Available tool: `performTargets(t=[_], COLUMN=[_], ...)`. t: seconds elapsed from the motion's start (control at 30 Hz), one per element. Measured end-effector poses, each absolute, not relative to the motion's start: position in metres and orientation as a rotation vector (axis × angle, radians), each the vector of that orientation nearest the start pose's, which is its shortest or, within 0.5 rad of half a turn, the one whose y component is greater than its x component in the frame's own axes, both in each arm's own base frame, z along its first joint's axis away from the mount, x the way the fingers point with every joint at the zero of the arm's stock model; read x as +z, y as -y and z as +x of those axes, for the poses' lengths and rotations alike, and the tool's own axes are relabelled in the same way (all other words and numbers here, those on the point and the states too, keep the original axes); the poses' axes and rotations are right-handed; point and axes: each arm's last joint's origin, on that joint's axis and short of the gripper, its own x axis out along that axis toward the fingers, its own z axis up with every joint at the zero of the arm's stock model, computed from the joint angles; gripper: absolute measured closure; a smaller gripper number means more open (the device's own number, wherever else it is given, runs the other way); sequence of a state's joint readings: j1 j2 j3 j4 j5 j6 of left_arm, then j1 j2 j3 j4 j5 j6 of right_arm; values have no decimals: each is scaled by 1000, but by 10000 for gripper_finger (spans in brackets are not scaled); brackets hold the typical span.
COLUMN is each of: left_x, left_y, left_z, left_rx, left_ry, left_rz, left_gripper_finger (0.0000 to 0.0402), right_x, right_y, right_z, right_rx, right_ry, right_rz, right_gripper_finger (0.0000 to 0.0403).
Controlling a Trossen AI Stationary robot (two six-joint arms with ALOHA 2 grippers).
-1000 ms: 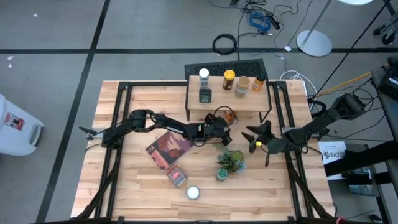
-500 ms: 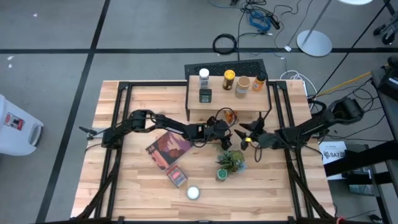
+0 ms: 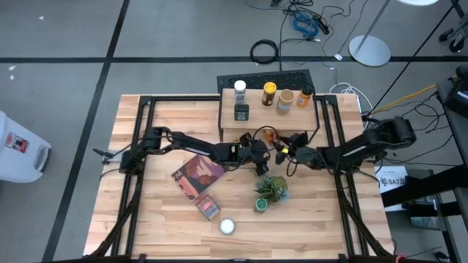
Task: Shelf spices
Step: Put the orange seasoning bag on the shelf
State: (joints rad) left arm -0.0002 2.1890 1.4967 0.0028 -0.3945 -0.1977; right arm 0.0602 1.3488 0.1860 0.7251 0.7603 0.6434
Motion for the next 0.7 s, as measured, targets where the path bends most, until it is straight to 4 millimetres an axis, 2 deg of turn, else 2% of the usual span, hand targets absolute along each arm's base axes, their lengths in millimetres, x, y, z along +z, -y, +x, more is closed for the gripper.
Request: performTargets(t=[0.2, 0.5, 0.7], left_x=[146, 142, 142], left_y=[-1, 24, 30], left_z=[466, 460, 459], left_rx=[397, 328, 308], left_ry=[-740, -815, -823], left_rz=[-13, 28, 54], left_gripper_finger=[133, 133, 133], right_x=[111, 103, 92], right_y=[19, 27, 32], right_z=[207, 246, 253], right_rx=[-856, -918, -972], right_ry=[-206, -214, -236], right_rz=[426, 381, 384], right_gripper_finger=[204, 204, 229])
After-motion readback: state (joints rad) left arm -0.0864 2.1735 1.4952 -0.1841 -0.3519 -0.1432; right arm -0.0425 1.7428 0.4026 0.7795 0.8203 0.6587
